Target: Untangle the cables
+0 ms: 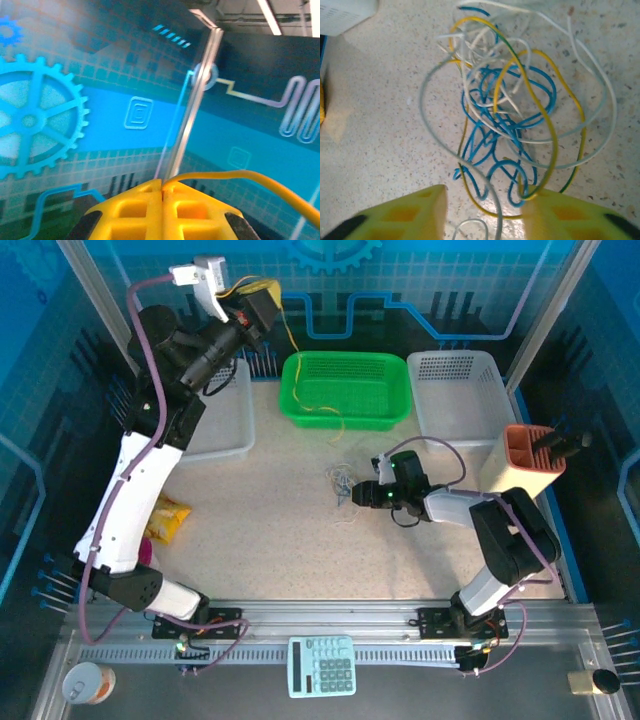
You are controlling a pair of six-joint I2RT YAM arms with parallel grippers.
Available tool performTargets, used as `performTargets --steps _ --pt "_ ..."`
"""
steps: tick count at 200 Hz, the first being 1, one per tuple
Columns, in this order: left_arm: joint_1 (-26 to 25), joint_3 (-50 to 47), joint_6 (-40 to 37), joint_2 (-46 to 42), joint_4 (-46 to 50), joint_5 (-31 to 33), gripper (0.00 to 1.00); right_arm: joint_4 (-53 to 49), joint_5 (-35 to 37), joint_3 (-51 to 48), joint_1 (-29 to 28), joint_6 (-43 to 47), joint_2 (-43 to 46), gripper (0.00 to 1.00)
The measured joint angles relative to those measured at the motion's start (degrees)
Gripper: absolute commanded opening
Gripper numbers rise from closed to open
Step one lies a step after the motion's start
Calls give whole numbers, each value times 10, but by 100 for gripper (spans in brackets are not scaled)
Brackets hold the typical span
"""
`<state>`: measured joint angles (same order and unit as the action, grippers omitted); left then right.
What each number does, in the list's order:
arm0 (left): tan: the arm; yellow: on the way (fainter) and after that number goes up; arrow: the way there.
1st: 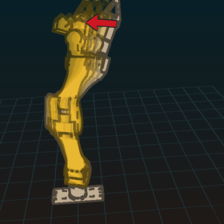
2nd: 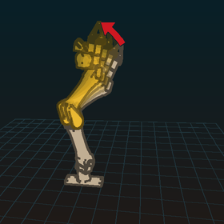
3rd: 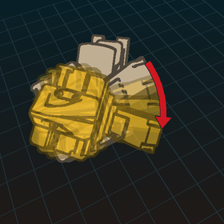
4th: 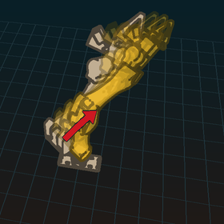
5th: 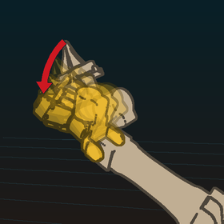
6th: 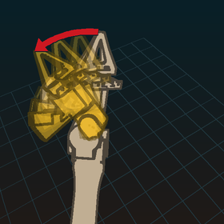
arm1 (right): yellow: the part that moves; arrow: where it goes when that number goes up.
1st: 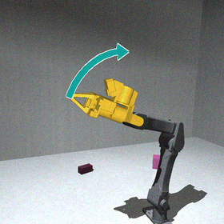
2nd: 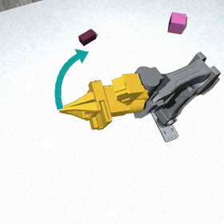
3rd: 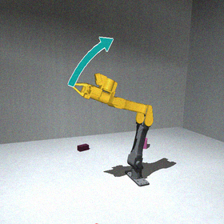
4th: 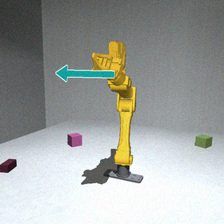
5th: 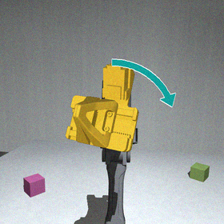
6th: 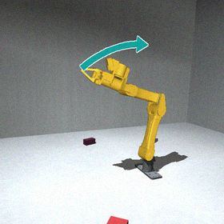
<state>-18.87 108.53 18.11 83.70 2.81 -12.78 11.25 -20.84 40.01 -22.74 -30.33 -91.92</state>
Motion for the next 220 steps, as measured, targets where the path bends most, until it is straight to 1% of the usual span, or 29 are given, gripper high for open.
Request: performTargets --steps 21,35,55,95,104,136,142,148,150,152,171,220 --pt "35 -35 -1 -10 0 13 0 -24 8 14 0 12 31 71" --pt "56 -53 -1 -14 1 23 0 -39 13 21 0 22 53 78" --pt "86 -74 -1 -17 2 39 0 -60 24 26 0 33 80 83" --pt "140 -93 -1 -17 -2 67 0 -99 42 28 0 53 111 86" --pt "150 -100 -1 -17 -5 76 0 -107 44 28 0 57 115 89" --pt "185 -127 -1 -13 -13 105 0 -132 61 28 0 67 133 90" --pt "192 -130 -2 -11 -16 109 0 -137 66 28 0 69 138 94" --pt "198 -134 -2 -8 -16 112 0 -141 70 29 0 70 144 95" --pt "200 -136 -2 -8 -17 113 0 -142 71 29 0 72 146 99" --pt "202 -138 -2 -6 -17 115 0 -144 72 29 0 71 148 100" --pt "218 -153 -3 3 -18 122 0 -158 90 30 0 75 167 100" --pt "238 -203 -3 45 -20 122 0 -196 183 37 0 76 222 100"
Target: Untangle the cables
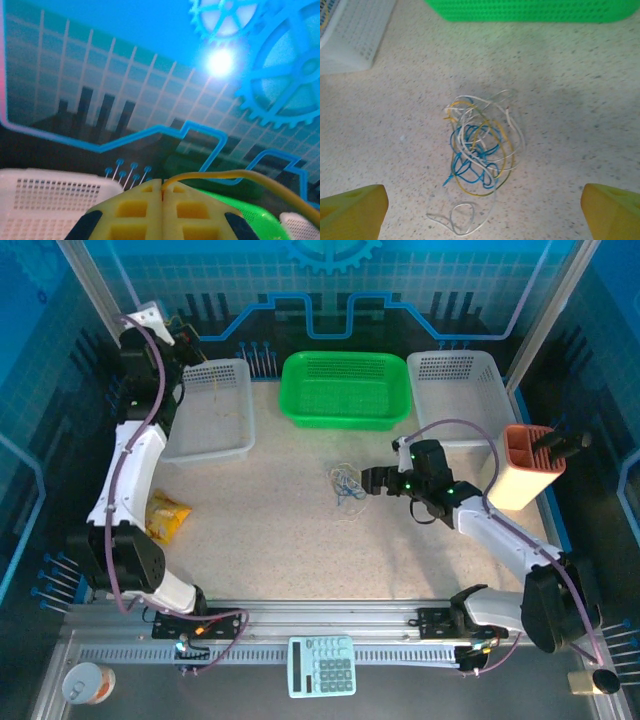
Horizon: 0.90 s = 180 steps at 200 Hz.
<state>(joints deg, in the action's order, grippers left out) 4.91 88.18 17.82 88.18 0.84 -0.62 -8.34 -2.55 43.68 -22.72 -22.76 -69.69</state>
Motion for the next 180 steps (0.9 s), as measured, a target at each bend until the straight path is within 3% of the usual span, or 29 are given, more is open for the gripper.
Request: performTargets --steps 107,126,140,180 --pt "10 -41 7 64 1 -20 2 -66 69 32 4 -30 30 100" --pt "10 -51 12 83 9 -20 10 -66 63 31 4 -31 31 100" --pt "10 -51 11 98 24 -19 26 -67 50 28 4 -30 35 100" --pt "10 -15 12 141 90 -9 53 -66 5 27 4 -27 35 100"
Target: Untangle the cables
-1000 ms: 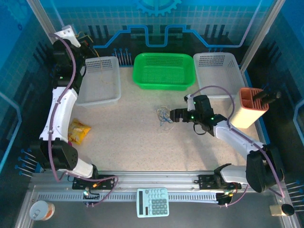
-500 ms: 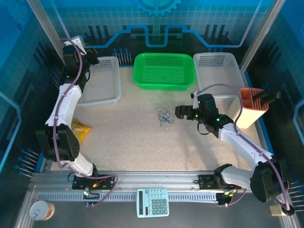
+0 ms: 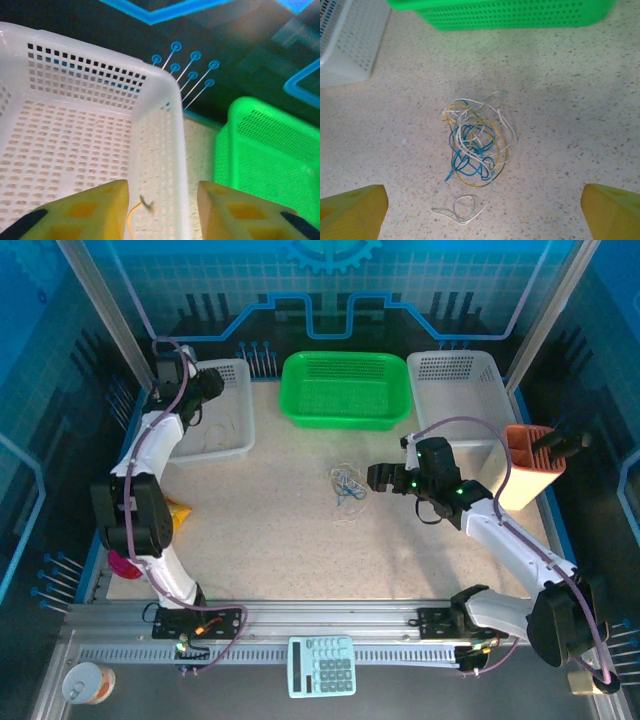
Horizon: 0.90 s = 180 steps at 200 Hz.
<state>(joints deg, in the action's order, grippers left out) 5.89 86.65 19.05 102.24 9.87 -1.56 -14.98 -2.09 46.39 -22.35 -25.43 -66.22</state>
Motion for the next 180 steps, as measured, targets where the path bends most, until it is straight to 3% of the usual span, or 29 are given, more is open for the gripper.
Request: performTargets --steps 50,101,136,180 --pt "0 56 0 3 39 14 64 0 -19 -1 0 0 0 100" --pt "0 66 10 -8 48 -14 83 0 -34 -3 0 0 -3 100" --pt "-16 39 22 -61 42 -45 99 0 -49 -9 0 0 -12 89" --pt "-93 -45 40 -171 13 -57 99 6 -73 -40 0 -8 -25 78"
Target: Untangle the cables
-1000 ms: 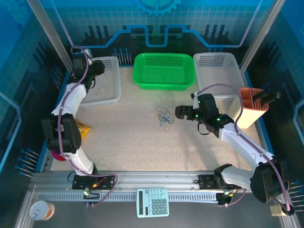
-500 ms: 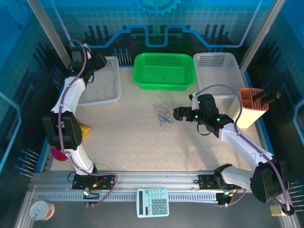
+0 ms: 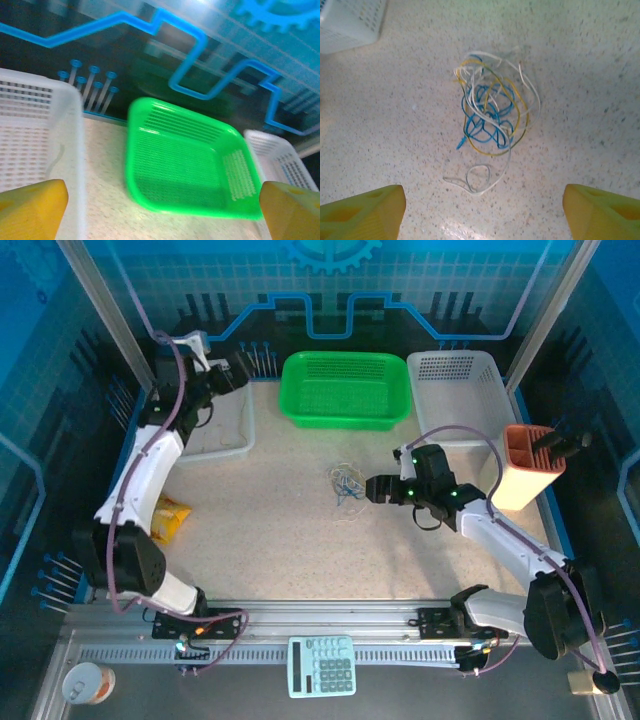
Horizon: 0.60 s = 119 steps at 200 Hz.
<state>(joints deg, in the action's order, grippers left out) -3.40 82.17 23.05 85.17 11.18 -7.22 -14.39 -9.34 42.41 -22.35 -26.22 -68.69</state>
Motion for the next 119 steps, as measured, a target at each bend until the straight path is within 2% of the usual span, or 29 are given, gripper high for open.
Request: performTargets --steps 44,77,119 --pt "-103 -178 57 -115 -59 9 99 29 -26 -45 -3 -19 -27 73" --pt "-188 -296 102 -154 -75 40 99 57 -33 -53 -28 -36 -67 72" --pt "-220 -367 140 -185 -89 69 99 90 -34 -52 -59 -49 -118 62"
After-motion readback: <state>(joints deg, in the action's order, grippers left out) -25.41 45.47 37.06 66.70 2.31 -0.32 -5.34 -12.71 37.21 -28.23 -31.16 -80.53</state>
